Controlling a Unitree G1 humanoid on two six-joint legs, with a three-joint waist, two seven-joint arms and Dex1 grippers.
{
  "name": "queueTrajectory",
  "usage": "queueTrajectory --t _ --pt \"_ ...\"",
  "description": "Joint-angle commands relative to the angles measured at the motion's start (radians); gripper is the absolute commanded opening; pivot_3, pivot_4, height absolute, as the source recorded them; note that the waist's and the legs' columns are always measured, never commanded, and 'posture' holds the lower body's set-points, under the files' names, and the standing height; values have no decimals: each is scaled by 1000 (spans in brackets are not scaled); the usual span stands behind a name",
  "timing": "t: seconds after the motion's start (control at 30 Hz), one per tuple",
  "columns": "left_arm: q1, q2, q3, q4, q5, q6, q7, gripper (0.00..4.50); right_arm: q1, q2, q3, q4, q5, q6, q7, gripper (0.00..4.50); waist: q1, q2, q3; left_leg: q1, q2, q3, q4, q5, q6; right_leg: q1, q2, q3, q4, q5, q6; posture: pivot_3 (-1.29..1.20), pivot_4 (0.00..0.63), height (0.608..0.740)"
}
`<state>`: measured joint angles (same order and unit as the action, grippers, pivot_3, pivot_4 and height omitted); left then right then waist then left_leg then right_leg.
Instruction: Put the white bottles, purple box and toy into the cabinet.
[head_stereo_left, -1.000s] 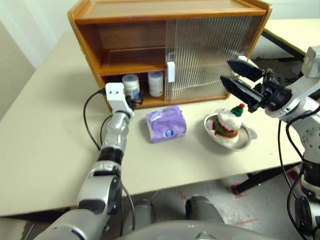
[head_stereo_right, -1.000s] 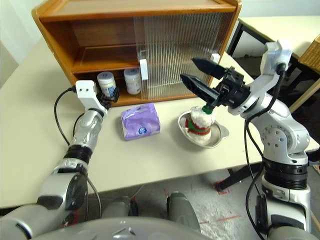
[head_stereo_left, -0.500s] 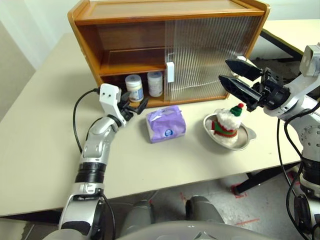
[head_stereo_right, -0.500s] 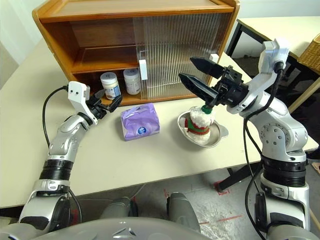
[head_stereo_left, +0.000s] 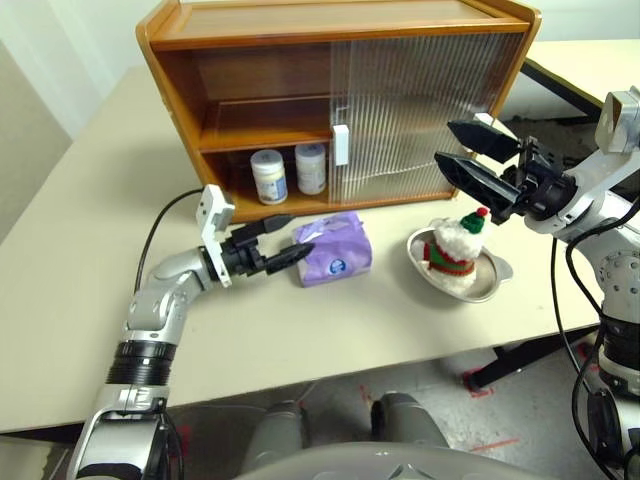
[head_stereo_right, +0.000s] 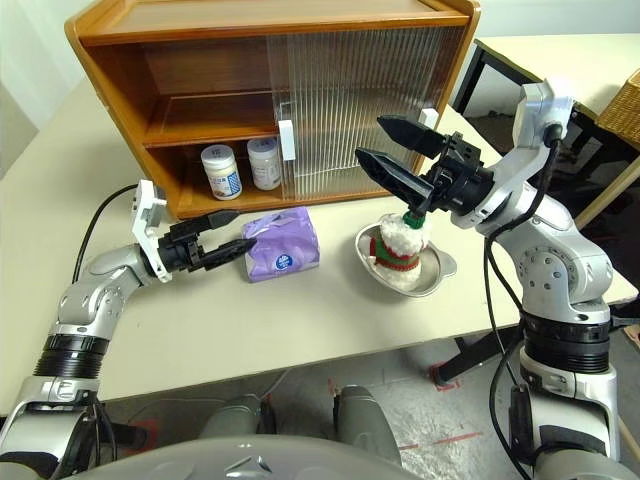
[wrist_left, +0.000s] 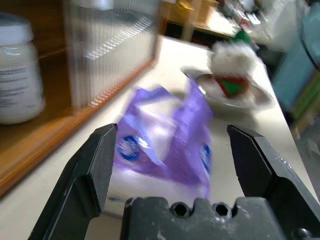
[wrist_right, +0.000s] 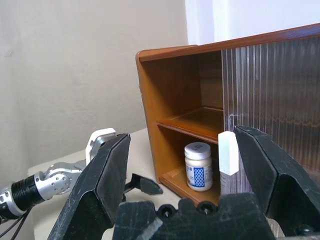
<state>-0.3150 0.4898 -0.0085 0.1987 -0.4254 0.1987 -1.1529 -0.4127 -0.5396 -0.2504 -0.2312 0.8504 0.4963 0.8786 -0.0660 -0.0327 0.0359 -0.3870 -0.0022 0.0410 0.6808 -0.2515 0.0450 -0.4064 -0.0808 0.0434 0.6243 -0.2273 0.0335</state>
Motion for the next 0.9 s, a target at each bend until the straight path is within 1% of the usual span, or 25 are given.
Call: queueTrajectory --t 0.03,0.27,0.4,0.53,0.73,0.9 --pt "-9 -1 -42 61 47 -76 -55 4462 1 -6 -8 -10 -1 -10 1 4500 0 1 0 0 0 0 0 0 0 0 0 0 0 0 0 -107 0 740" --pt "-40 -33 -71 117 70 -123 -77 4462 9 -9 -13 -22 2 -8 -5 4500 0 1 0 0 0 0 0 0 0 0 -2 0 0 0 1 -121 0 740" --pt "-66 -57 -90 190 107 -178 -85 4462 12 -10 -15 -29 4 -7 -9 4500 -1 1 -1 0 0 0 0 0 0 0 -1 0 0 0 1 -129 0 740" --pt "-66 -47 -122 244 150 -236 -115 4462 11 -13 -19 -32 6 -6 -13 4500 -5 1 -1 0 0 0 0 0 0 0 -1 0 0 0 1 -135 0 740" --pt "-66 -31 -132 324 190 -302 -139 4462 16 -13 -20 -40 7 -7 -20 4500 -5 2 -1 0 0 0 0 0 0 0 -2 0 0 0 1 -138 0 740" --pt "-71 -35 -124 369 195 -311 -123 4462 17 -14 -22 -42 9 -5 -24 4500 -5 3 -2 0 0 0 0 0 0 0 -2 0 0 0 1 -139 0 740"
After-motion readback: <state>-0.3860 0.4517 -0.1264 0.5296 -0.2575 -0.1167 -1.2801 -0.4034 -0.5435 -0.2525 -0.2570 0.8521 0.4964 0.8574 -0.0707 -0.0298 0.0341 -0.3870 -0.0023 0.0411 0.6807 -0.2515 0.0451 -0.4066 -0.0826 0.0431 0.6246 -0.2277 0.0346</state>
